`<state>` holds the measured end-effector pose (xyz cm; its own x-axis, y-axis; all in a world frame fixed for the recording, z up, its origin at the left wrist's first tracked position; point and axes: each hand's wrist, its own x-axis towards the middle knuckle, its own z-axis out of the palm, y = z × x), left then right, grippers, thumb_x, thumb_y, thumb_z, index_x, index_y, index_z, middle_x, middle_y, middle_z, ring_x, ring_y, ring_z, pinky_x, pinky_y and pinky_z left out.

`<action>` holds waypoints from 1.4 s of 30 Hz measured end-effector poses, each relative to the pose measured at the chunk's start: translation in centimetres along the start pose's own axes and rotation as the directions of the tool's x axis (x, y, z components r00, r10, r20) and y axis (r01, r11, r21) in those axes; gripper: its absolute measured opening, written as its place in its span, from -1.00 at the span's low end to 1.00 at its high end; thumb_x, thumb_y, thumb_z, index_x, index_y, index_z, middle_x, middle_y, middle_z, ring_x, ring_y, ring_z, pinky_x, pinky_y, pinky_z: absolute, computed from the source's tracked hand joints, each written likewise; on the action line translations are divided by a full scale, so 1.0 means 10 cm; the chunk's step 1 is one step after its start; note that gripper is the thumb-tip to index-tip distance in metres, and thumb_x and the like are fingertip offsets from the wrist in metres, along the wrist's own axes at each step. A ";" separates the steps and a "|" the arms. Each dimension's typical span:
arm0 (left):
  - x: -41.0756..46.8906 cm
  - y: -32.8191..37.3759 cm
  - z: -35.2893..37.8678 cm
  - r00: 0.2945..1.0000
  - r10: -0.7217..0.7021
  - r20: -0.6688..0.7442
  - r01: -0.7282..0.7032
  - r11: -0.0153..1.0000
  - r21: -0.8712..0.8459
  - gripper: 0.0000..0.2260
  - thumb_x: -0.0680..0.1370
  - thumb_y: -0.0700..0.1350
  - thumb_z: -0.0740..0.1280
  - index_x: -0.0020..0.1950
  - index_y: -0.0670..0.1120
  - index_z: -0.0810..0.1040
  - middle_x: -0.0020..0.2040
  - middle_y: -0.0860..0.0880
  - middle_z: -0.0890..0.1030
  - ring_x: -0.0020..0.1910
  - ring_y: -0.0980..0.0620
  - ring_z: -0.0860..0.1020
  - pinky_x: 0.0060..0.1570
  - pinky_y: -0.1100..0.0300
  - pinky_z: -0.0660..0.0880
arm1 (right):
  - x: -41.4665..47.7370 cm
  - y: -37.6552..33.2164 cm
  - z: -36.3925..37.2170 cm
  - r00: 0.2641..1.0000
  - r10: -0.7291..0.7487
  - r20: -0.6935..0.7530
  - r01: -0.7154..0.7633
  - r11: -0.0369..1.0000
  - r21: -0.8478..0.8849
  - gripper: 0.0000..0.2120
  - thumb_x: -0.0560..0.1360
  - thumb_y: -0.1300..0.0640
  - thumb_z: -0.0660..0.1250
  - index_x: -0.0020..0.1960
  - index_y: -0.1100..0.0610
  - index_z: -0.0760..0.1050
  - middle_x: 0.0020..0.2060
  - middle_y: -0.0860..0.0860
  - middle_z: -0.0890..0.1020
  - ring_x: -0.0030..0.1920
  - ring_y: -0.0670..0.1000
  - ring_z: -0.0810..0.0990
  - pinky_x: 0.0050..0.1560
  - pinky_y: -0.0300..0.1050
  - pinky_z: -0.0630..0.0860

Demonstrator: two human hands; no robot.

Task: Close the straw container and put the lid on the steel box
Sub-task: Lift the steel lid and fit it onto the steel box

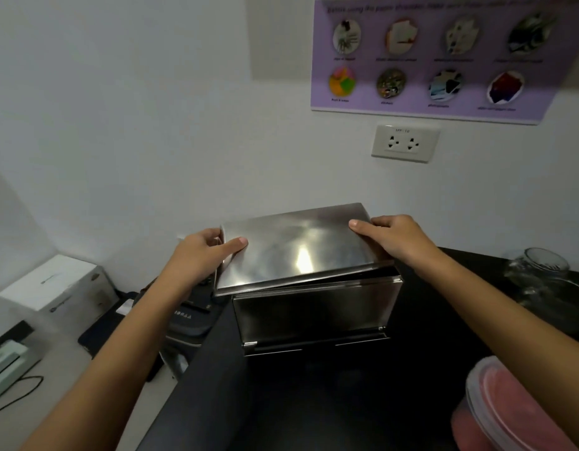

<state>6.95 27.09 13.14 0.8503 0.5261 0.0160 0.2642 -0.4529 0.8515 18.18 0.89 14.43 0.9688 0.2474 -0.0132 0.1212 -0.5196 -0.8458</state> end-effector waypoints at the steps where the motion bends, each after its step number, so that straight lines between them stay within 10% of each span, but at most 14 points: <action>1: 0.02 0.00 0.01 1.000 -0.005 0.013 0.005 1.000 0.007 -0.66 0.44 0.06 0.40 0.15 -0.04 0.52 -0.25 0.16 0.47 -0.24 0.17 0.46 -0.21 0.23 0.37 | 0.01 0.01 0.00 1.000 0.010 -0.005 -0.010 1.000 -0.010 -0.54 0.37 -0.16 0.34 0.04 0.20 0.57 -0.02 0.13 0.64 -0.03 0.10 0.59 0.03 0.03 0.55; 8: 0.04 -0.07 0.11 0.993 -0.019 0.116 0.004 0.992 0.128 -0.70 0.46 0.08 0.35 -0.40 0.01 0.40 -0.39 0.01 0.42 -0.34 0.03 0.41 -0.37 0.19 0.27 | -0.02 0.08 0.05 0.997 0.074 -0.010 -0.075 0.996 -0.052 -0.53 0.38 -0.20 0.31 0.10 0.13 0.53 -0.11 0.06 0.61 -0.15 0.09 0.59 -0.50 -0.21 0.40; 21: 0.09 0.03 0.22 0.989 -0.004 0.145 -0.022 0.984 0.179 -0.71 0.48 0.09 0.32 -0.28 -0.11 0.49 -0.35 -0.07 0.48 -0.29 -0.04 0.45 -0.30 0.14 0.30 | 0.00 0.17 0.00 0.995 0.098 -0.005 -0.098 0.990 -0.104 -0.48 0.41 -0.20 0.26 0.21 0.15 0.46 -0.03 0.07 0.58 -0.16 0.10 0.57 -0.53 -0.20 0.39; 27: 0.10 0.06 0.26 0.992 0.008 0.123 -0.038 0.971 0.237 -0.65 0.49 0.07 0.31 -0.39 -0.10 0.39 -0.40 -0.08 0.45 -0.33 -0.03 0.42 -0.35 0.14 0.28 | 0.05 0.19 -0.03 0.999 0.047 -0.023 -0.050 0.987 -0.156 -0.50 0.41 -0.22 0.25 0.15 0.13 0.50 -0.20 0.03 0.57 -0.46 0.00 0.46 -0.71 -0.38 0.27; 42: 0.09 0.05 0.29 0.997 0.037 0.072 -0.054 0.966 0.252 -0.62 0.46 0.08 0.35 -0.45 -0.06 0.33 -0.42 -0.04 0.36 -0.44 0.04 0.35 -0.44 0.19 0.24 | 0.13 0.24 -0.03 0.993 -0.016 0.119 0.079 0.830 -0.552 -0.41 0.50 -0.26 -0.01 -0.02 0.22 0.50 -0.12 0.12 0.54 -0.20 0.04 0.48 -0.25 -0.12 0.34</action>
<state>9.18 25.22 12.10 0.8899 0.4561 0.0096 0.3242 -0.6471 0.6900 19.80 -0.33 12.56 0.9343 0.3508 -0.0633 0.2963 -0.8630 -0.4091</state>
